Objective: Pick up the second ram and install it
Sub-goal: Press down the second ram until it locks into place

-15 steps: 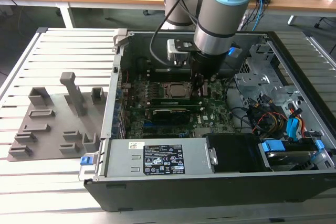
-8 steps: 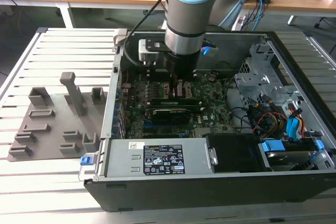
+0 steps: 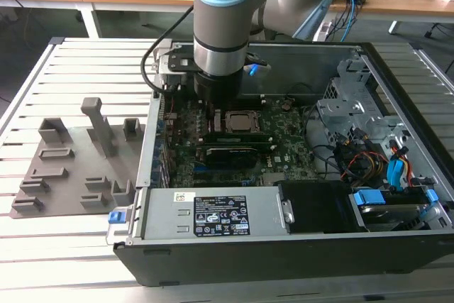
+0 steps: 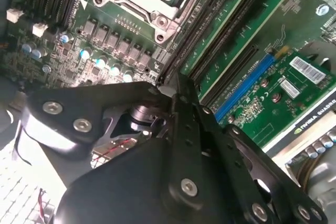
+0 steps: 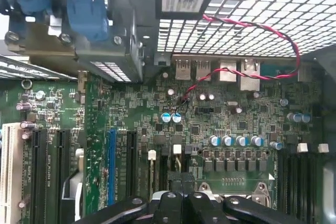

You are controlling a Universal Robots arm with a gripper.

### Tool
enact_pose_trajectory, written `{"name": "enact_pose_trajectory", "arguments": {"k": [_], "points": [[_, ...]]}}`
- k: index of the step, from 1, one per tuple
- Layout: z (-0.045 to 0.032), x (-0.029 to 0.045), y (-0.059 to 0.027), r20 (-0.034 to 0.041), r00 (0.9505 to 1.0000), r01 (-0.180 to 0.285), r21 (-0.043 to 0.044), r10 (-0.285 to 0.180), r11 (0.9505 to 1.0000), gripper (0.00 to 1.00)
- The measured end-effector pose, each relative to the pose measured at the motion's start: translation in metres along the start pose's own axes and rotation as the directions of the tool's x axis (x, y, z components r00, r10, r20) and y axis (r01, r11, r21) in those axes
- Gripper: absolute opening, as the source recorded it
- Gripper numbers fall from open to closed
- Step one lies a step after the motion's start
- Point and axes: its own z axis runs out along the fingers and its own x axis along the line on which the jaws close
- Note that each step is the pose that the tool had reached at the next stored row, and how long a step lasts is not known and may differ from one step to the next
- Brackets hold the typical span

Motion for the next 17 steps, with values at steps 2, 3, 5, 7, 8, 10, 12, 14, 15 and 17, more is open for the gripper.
{"name": "enact_pose_trajectory", "arguments": {"k": [2, 3, 5, 7, 8, 10, 12, 14, 15, 17], "points": [[0.0025, 0.0002, -0.0001, -0.0003, 1.0, 0.0, 0.0001, 0.0, 1.0, 0.11], [0.0028, 0.0002, -0.0001, -0.0004, 1.0, 0.0, 0.0, 0.0, 1.0, 0.11], [0.0027, 0.0001, -0.0002, 0.0003, 1.0, 0.0, 0.0004, 0.0, 1.0, 0.11], [-0.0067, -0.0005, -0.002, 0.0004, 1.0, 0.0, 0.0005, 0.0, 1.0, 0.11], [-0.0077, -0.0005, -0.004, 0.0007, 1.0, 0.0, 0.0002, 0.0, 1.0, 0.11], [-0.0103, -0.0005, -0.0094, 0.0004, 1.0, 0.0, -0.0022, 0.0, 1.0, 0.11], [-0.0113, -0.0006, -0.0139, 0.0004, 1.0, 0.0, -0.0045, 0.0, 1.0, 0.11], [-0.0117, -0.0012, -0.0273, 0.0007, 1.0, -0.001, -0.0152, 0.001, 0.9999, 0.11], [-0.0121, -0.0013, -0.0294, 0.0005, 1.0, -0.001, -0.0162, 0.001, 0.9999, 0.11], [-0.0136, -0.0014, -0.0348, 0.0008, 1.0, -0.001, -0.0176, 0.001, 0.9998, 0.11]]}}
